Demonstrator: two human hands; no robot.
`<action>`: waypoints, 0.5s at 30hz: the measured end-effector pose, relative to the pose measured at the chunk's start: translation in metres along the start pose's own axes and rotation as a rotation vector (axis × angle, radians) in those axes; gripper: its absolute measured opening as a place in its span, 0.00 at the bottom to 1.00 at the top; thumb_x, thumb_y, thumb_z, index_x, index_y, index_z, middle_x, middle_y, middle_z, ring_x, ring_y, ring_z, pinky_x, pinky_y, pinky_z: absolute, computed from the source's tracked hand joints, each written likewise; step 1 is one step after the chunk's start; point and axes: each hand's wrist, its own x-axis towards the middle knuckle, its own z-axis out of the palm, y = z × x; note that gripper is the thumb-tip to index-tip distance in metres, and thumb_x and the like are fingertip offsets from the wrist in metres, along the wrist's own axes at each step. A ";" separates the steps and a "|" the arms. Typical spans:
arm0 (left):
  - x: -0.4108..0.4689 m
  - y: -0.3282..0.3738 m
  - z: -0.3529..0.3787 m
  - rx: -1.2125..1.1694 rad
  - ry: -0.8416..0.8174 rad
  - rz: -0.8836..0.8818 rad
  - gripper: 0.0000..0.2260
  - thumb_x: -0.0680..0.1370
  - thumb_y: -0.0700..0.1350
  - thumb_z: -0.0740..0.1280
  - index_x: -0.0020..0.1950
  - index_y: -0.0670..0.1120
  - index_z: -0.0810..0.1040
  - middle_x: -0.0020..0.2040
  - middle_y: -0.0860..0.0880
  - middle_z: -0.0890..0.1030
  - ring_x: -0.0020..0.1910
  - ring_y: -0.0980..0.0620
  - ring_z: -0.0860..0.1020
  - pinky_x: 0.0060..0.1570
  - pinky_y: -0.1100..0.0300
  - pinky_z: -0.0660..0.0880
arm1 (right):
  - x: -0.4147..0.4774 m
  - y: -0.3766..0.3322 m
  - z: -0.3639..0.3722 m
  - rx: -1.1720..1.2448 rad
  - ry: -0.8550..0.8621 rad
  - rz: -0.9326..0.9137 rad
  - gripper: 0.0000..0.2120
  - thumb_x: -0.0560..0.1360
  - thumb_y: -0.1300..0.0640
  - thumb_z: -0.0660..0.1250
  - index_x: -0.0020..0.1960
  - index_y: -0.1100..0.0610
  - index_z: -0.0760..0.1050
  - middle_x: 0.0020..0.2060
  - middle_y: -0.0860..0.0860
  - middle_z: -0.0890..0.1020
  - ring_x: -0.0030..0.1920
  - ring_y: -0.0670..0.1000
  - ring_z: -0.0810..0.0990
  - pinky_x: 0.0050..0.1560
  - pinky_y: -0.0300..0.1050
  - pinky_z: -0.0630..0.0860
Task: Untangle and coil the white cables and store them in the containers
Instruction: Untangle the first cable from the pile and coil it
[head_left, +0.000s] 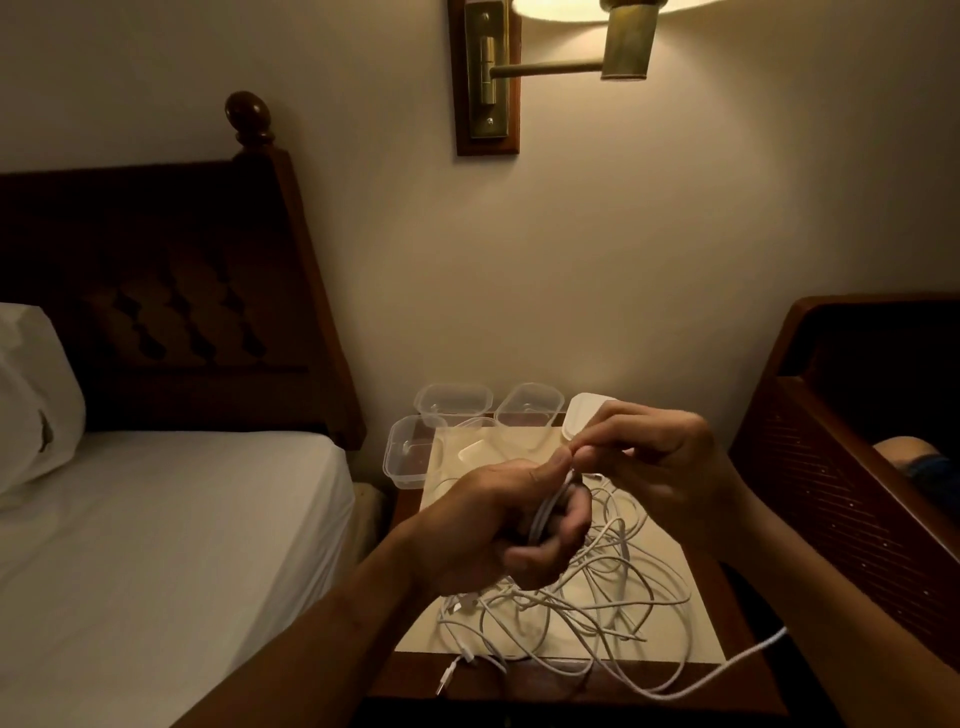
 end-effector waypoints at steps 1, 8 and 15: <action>0.000 -0.001 0.001 -0.046 -0.009 0.046 0.22 0.85 0.55 0.51 0.44 0.42 0.75 0.26 0.46 0.64 0.23 0.58 0.66 0.26 0.62 0.61 | -0.003 0.002 0.005 0.046 0.015 0.040 0.07 0.78 0.60 0.69 0.50 0.62 0.83 0.41 0.50 0.83 0.41 0.52 0.82 0.39 0.45 0.79; 0.008 0.019 0.011 -0.247 0.159 0.395 0.22 0.86 0.53 0.52 0.49 0.40 0.80 0.43 0.39 0.85 0.42 0.45 0.85 0.45 0.55 0.82 | -0.024 0.007 0.039 -0.081 0.026 0.230 0.11 0.80 0.52 0.63 0.39 0.45 0.77 0.33 0.49 0.79 0.33 0.49 0.77 0.34 0.55 0.74; 0.029 0.027 -0.008 0.320 0.550 0.327 0.20 0.86 0.49 0.55 0.55 0.33 0.78 0.52 0.32 0.84 0.51 0.36 0.85 0.56 0.43 0.82 | -0.034 -0.011 0.048 -0.468 -0.206 0.316 0.14 0.82 0.51 0.65 0.67 0.44 0.76 0.50 0.39 0.84 0.46 0.42 0.83 0.44 0.36 0.78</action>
